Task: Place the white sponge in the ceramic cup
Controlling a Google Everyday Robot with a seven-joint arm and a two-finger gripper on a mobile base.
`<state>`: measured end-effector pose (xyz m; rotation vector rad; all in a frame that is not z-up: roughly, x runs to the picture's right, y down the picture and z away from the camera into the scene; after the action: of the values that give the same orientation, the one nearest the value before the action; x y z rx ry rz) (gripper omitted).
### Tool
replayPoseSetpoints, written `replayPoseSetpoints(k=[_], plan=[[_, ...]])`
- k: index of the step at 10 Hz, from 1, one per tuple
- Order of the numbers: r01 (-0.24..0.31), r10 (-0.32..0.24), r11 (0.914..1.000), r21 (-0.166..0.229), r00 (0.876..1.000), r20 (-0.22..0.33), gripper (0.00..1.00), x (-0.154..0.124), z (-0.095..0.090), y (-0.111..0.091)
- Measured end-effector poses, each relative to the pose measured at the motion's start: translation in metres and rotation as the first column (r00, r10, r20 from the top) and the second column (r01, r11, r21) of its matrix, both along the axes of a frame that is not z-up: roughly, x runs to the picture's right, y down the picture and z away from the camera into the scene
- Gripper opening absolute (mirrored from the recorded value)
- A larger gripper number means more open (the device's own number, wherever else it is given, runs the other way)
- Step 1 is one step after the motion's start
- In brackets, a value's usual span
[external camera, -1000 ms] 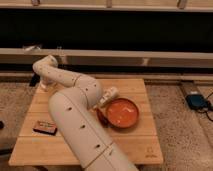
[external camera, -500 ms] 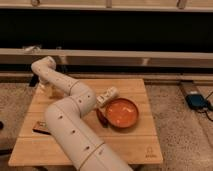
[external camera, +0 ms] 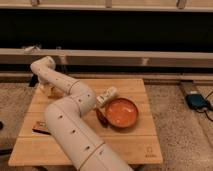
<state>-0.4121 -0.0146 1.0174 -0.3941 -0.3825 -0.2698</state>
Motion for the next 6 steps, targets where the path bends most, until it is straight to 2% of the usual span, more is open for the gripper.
replayPoseSetpoints(k=[1,2,6], plan=[[0.005,-0.005,1.0000,-0.002,1.000,-0.002,0.02,0.0012,-0.0017,0.0015],[0.008,-0.008,1.0000,-0.002,1.000,-0.002,0.00,0.0014,-0.0036,0.0017],[0.001,-0.001,1.0000,0.004,1.000,0.002,0.00,0.0035,-0.0080,-0.0031]])
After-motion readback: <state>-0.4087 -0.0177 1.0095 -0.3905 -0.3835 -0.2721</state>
